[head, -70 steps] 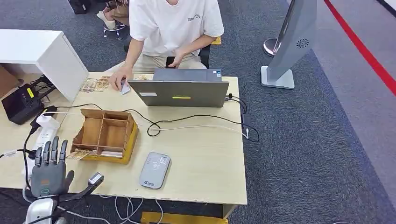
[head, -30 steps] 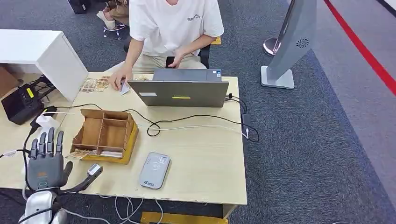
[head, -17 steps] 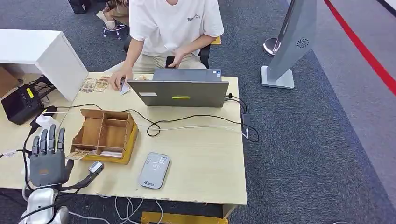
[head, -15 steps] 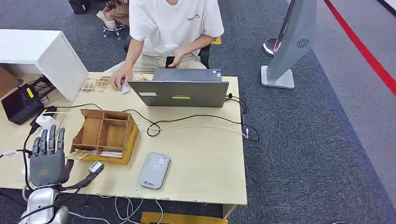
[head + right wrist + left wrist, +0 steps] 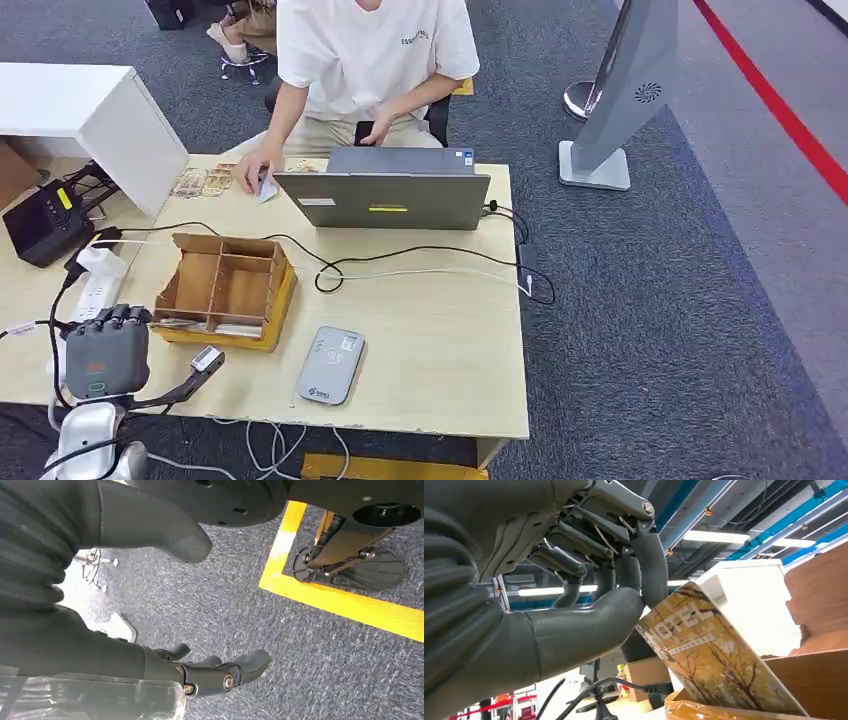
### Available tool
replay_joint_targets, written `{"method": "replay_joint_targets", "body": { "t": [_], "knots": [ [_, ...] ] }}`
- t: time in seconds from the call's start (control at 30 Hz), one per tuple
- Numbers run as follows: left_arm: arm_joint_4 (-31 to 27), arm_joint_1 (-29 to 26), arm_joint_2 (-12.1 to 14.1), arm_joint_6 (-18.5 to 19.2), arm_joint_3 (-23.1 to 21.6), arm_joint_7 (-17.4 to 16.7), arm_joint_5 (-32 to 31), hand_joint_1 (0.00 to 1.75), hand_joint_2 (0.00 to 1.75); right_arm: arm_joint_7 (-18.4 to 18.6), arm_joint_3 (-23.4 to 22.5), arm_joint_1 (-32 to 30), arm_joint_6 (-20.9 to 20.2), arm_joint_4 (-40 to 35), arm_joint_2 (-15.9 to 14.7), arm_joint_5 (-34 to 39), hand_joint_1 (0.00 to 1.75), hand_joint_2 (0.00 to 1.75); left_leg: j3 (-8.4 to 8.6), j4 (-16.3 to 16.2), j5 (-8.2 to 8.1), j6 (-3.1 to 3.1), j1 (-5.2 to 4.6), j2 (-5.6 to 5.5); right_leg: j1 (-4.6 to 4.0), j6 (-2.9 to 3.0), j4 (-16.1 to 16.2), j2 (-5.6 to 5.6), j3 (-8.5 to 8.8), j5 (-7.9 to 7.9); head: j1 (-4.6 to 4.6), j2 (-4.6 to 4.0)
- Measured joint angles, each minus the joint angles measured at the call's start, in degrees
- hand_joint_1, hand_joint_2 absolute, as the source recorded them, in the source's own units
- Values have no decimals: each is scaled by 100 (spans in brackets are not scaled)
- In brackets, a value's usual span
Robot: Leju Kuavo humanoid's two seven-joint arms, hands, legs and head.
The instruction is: Pass the card to the sensor for recognition and then transmit it.
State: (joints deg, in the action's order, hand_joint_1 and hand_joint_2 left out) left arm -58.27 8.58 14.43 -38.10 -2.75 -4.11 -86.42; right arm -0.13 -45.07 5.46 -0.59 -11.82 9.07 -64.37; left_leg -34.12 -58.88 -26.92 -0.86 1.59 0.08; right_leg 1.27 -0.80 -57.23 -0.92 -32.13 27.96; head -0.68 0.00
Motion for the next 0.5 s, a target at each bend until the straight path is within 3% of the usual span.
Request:
{"method": "replay_joint_targets", "body": {
  "t": [0.3,0.5],
  "knots": [
    [0,0,0,0,0,18,2,175,175,0,0,1,0,0,0,0,0,175,0,0,0,0,0,0,0,0,0,0,0,0,0,0],
    [68,26,-7,0,0,242,9,175,175,2,0,6,0,0,0,0,0,175,0,0,0,0,0,0,0,0,0,0,0,0,0,0]
  ]
}}
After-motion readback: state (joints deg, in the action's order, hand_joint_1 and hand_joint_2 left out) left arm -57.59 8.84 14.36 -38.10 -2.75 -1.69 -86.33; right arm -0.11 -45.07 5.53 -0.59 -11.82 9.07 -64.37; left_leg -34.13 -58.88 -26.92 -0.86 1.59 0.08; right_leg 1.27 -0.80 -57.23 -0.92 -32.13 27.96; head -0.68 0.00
